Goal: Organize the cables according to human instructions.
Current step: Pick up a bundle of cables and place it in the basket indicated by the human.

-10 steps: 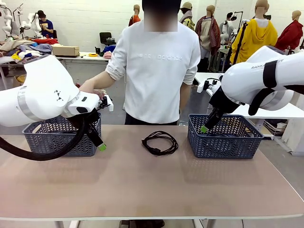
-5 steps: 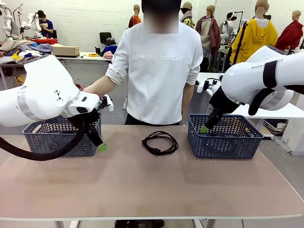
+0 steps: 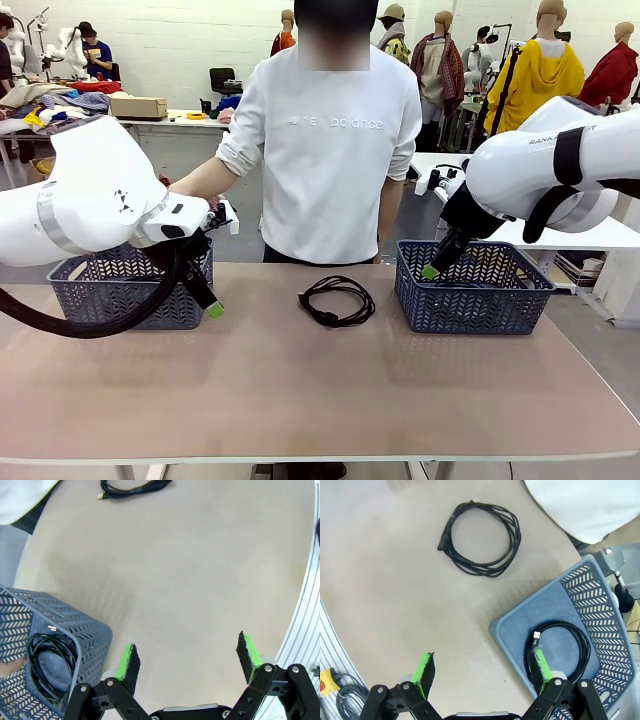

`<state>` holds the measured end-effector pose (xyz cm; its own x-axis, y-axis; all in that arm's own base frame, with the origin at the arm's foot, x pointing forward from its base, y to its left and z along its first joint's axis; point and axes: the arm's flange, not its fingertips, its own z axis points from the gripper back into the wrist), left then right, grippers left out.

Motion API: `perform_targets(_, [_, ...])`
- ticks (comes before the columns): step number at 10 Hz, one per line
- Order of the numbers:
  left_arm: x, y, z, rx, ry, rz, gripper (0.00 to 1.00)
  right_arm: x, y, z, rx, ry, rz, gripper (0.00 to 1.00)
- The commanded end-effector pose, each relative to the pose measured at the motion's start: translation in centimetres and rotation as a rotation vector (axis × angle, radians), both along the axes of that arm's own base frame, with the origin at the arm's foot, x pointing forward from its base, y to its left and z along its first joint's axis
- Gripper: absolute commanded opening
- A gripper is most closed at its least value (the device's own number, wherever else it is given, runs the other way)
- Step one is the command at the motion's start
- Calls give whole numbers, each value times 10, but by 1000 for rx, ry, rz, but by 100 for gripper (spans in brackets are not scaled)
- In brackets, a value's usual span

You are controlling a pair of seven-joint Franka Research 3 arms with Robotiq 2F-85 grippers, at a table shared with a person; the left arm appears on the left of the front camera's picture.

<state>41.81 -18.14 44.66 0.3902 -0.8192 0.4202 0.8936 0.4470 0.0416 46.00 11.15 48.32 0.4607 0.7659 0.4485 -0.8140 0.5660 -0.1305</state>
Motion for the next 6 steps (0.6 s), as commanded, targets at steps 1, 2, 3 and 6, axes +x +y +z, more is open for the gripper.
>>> perform_targets(1, [15,-11,2,71,-12,-42,100,1,1,1,-5,-4,-6,100])
perform_targets(2, [33,-25,3,120,-16,-102,100,1,1,1,-5,-4,-6,100])
perform_targets(3, [52,-41,4,174,-20,-170,100,1,1,1,-5,-4,-6,100])
perform_targets(6, [105,-93,-3,276,-55,-457,100,1,1,1,-5,-4,-6,100])
